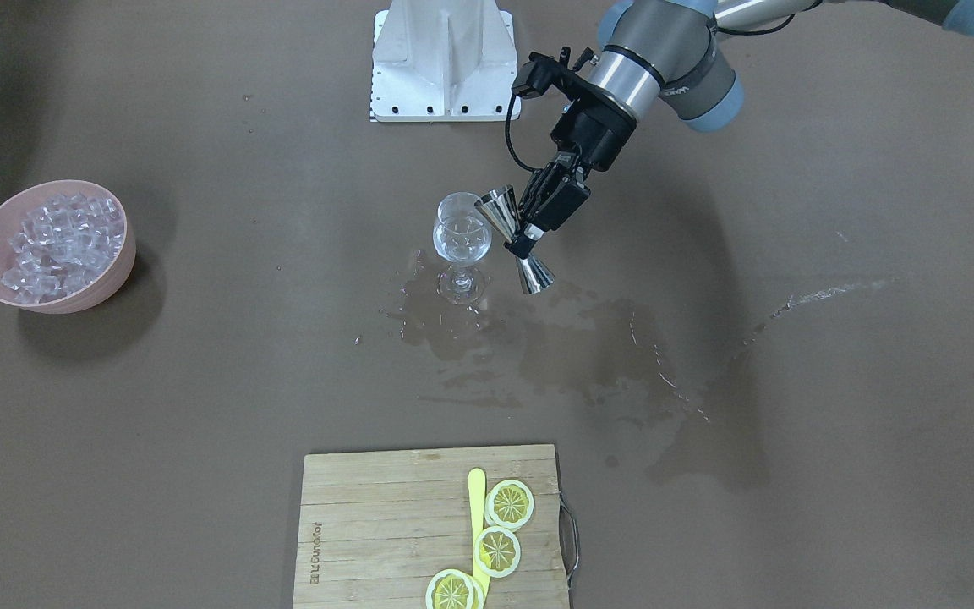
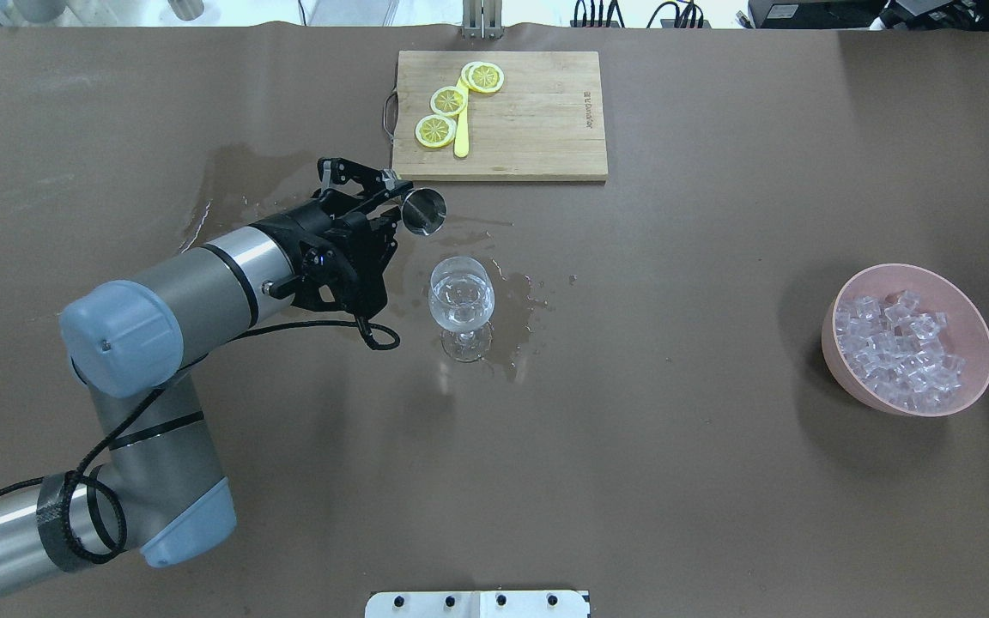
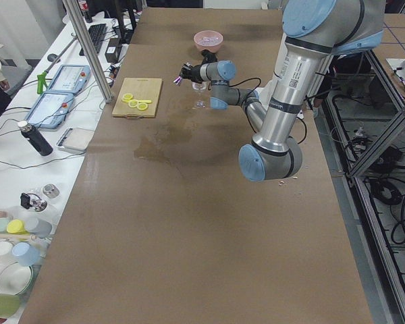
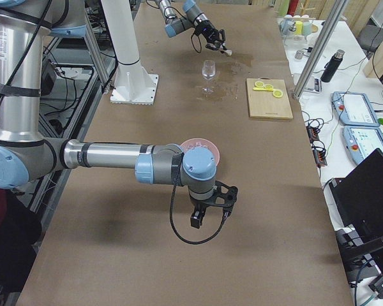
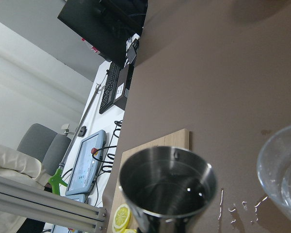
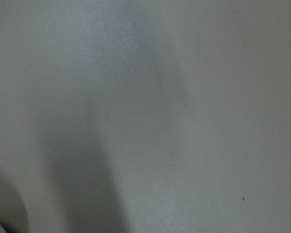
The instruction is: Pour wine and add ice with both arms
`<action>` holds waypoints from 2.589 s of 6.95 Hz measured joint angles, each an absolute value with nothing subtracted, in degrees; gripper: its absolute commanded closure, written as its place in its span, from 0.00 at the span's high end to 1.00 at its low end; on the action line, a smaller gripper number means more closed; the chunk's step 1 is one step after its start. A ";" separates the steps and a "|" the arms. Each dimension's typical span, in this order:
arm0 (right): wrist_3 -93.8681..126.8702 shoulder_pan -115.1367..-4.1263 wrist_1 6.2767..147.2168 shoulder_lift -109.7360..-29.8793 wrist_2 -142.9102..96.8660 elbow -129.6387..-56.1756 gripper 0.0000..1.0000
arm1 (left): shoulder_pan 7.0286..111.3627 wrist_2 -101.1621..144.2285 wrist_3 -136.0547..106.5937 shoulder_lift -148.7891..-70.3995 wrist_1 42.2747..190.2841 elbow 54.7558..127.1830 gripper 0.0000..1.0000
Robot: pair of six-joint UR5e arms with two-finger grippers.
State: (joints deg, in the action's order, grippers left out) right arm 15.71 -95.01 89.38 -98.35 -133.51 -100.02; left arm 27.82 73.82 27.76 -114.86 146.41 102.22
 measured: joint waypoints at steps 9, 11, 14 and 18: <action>15.73 -95.01 89.38 -98.61 -133.51 -99.93 1.00 | 26.02 65.45 34.53 -115.25 144.95 102.26 0.00; 15.73 -95.01 89.39 -98.61 -133.50 -99.98 1.00 | 24.98 62.38 36.36 -115.35 143.96 102.53 0.00; 15.73 -95.01 89.38 -98.60 -133.51 -100.02 1.00 | 22.66 58.61 39.51 -115.38 143.73 102.62 0.00; 16.22 -95.01 89.39 -98.31 -133.51 -100.02 1.00 | 20.58 55.92 42.83 -115.67 143.77 103.28 0.00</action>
